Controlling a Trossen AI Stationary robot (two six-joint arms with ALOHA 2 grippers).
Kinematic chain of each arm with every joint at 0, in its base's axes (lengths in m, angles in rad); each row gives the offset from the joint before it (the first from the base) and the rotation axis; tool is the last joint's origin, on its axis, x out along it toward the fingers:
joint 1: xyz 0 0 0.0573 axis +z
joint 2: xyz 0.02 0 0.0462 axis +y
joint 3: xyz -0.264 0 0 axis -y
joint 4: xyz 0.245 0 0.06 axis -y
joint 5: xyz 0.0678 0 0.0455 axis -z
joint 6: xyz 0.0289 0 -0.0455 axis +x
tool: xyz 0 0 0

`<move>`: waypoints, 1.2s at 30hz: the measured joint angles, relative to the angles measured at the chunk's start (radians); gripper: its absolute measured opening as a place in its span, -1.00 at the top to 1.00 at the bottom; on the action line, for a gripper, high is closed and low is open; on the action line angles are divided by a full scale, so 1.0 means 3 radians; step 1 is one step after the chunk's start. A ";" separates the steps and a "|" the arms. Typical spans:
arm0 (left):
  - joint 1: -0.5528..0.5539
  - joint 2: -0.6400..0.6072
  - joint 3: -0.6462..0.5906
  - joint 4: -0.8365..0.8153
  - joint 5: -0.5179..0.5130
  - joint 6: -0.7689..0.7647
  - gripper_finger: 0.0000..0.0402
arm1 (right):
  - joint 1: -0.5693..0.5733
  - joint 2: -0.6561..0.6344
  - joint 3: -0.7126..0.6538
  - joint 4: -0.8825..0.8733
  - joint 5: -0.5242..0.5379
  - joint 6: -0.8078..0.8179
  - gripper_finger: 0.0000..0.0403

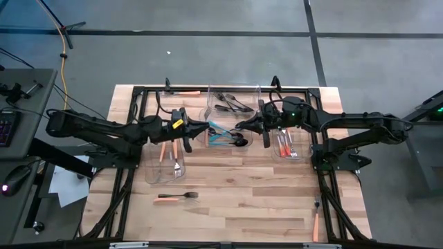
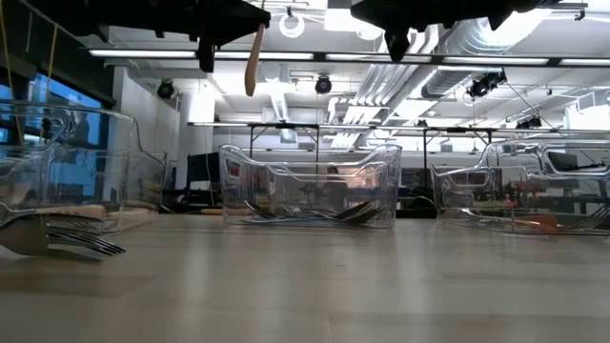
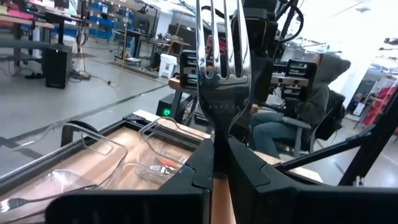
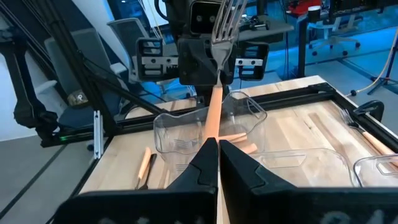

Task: Sort silverware by color (type)
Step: Put the light orange fork into the bottom left transparent bin

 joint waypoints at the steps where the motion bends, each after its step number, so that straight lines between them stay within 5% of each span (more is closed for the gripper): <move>1: 0.0000 0.0000 0.0000 0.0002 0.0000 0.0020 0.95 | 0.0000 0.0000 0.0000 0.0001 -0.0001 0.0000 1.00; 16: 0.0001 -0.0076 0.0028 -0.0124 0.0117 0.0239 0.95 | 0.0000 0.0000 0.0000 -0.0012 -0.0003 0.0000 1.00; 20: 0.0000 -0.0355 0.0374 -0.1085 0.0336 0.0592 0.95 | 0.0000 0.0000 0.0000 -0.0026 -0.0003 0.0001 1.00; 29: -0.0111 -0.0516 0.1702 -0.4572 0.0601 0.1345 0.95 | 0.0000 0.0000 0.0000 -0.0095 -0.0003 0.0003 1.00; 36: -0.0403 -0.0357 0.1937 -0.5809 0.0604 0.1789 0.95 | 0.0000 0.0042 0.0001 -0.0078 0.0000 0.0005 1.00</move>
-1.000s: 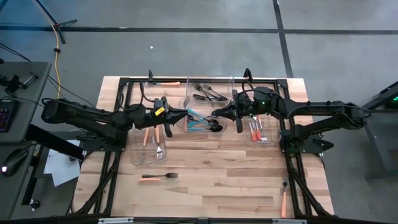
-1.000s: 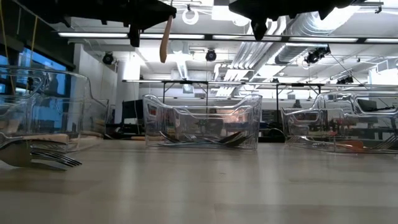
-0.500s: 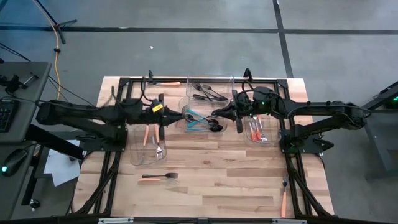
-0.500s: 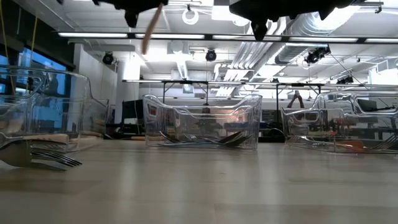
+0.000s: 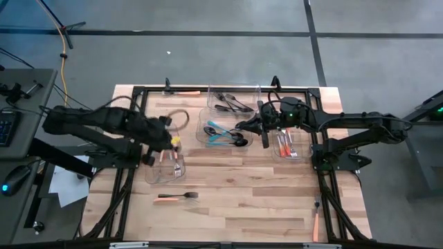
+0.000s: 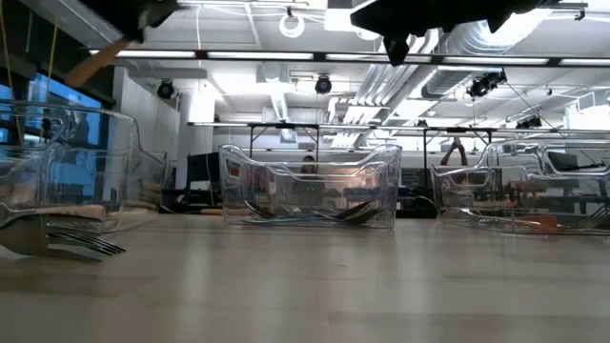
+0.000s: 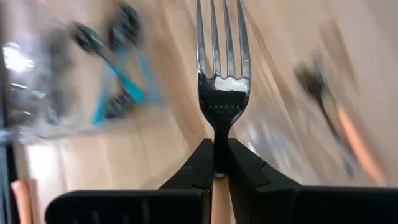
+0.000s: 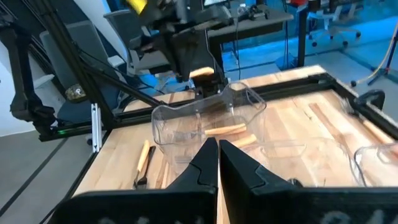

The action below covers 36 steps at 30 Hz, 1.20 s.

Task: Sort silverware by color (type)
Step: Put the light orange fork into the bottom left transparent bin

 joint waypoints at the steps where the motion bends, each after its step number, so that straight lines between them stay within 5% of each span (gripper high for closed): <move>1: -0.0045 0.0031 -0.0018 -0.0109 0.0002 0.0078 0.95 | 0.0000 0.0012 0.0000 -0.0013 0.0003 0.0025 1.00; 14: -0.0202 0.0145 -0.0760 -0.0213 0.0238 0.1041 0.96 | 0.0000 0.0274 0.0000 0.0050 0.0021 0.0179 1.00; 36: -0.0142 0.0187 -0.1431 0.0482 0.0235 0.1049 0.85 | 0.0000 0.0326 0.0000 0.0095 0.0024 0.0260 1.00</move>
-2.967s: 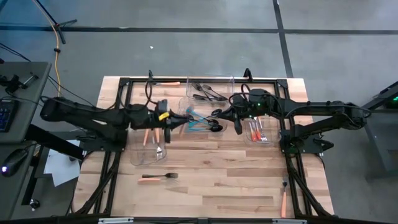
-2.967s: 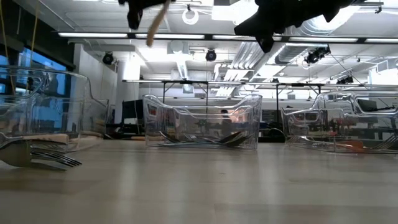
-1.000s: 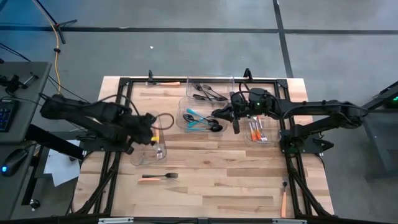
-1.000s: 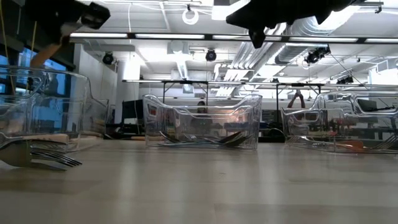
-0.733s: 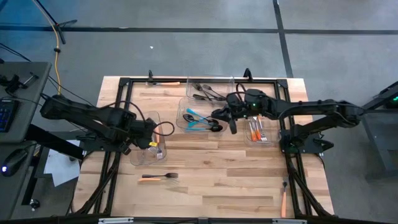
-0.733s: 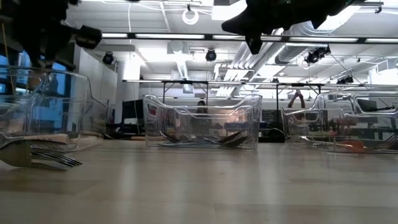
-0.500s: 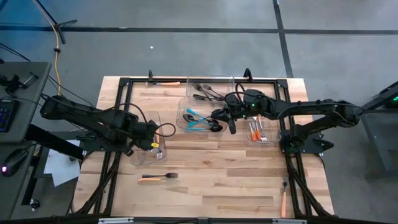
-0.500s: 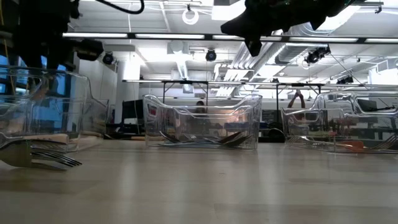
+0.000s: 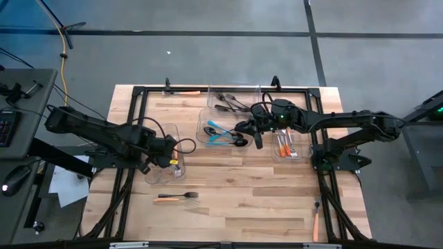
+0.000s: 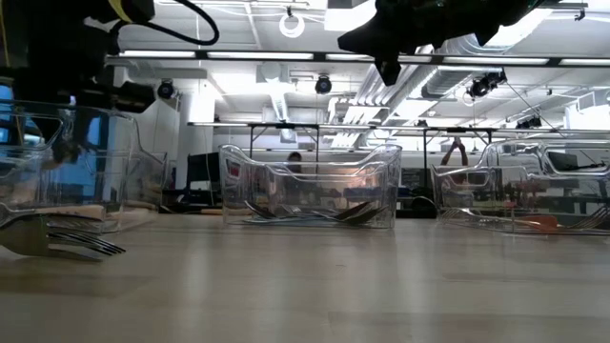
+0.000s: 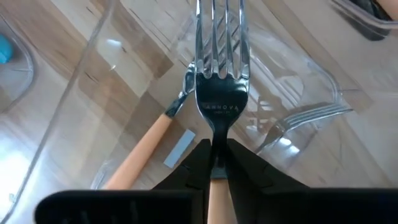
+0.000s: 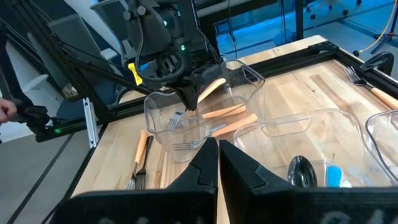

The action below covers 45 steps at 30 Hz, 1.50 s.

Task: Sort silverware by color (type)
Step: Put the light orange fork into the bottom left transparent bin

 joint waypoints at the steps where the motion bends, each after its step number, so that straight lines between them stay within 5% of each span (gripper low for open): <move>1: 0.0000 0.0000 0.0000 0.0006 -0.0001 0.0000 0.83 | 0.0000 0.0000 0.0000 -0.0001 0.0000 0.0002 1.00; 21: 0.0000 0.0000 0.0000 0.0059 -0.0215 -0.0011 0.54 | 0.0000 0.0000 0.0000 -0.0002 0.0000 0.0061 1.00; 45: 0.0000 0.0000 0.0001 0.0057 -0.0061 -0.0382 0.08 | 0.0000 -0.0001 -0.0001 -0.0002 0.0000 0.0080 1.00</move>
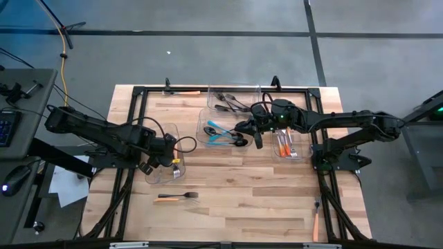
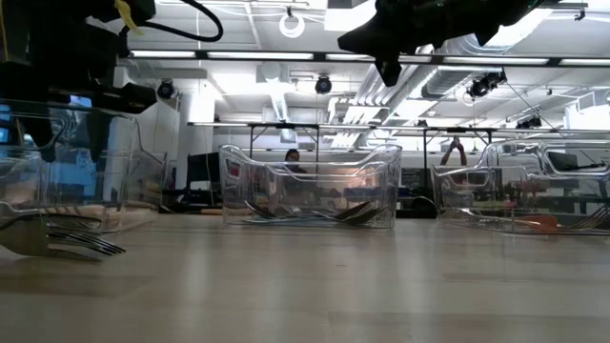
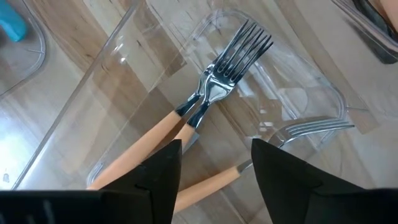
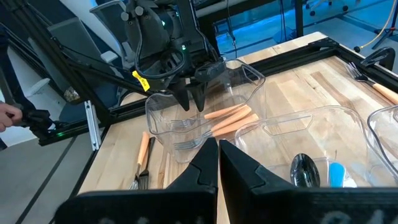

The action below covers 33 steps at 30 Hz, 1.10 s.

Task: Sort silverware by color (type)
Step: Put the light orange fork into the bottom left transparent bin

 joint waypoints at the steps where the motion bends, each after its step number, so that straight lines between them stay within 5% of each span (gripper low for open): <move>1: 0.0000 0.0000 0.0000 0.0000 0.0006 -0.0001 0.08 | 0.0000 0.0000 0.0000 0.0000 0.0001 0.0011 1.00; 10: -0.0001 0.0001 0.0148 -0.0110 0.0072 -0.0116 0.07 | 0.0001 0.0000 -0.0001 0.0000 0.0001 0.0017 1.00; 20: -0.0002 -0.0005 0.1426 -0.0500 -0.0134 -0.0373 0.07 | 0.0000 0.0000 -0.0001 -0.0003 0.0001 0.0008 1.00; 25: -0.0001 -0.0014 0.1976 -0.0062 -0.0571 -0.0837 0.07 | 0.0000 0.0000 -0.0001 -0.0003 0.0001 0.0008 1.00; 33: 0.0000 -0.0056 0.2003 0.0622 -0.0719 -0.1451 0.07 | 0.0001 -0.0001 -0.0001 -0.0003 0.0001 0.0017 1.00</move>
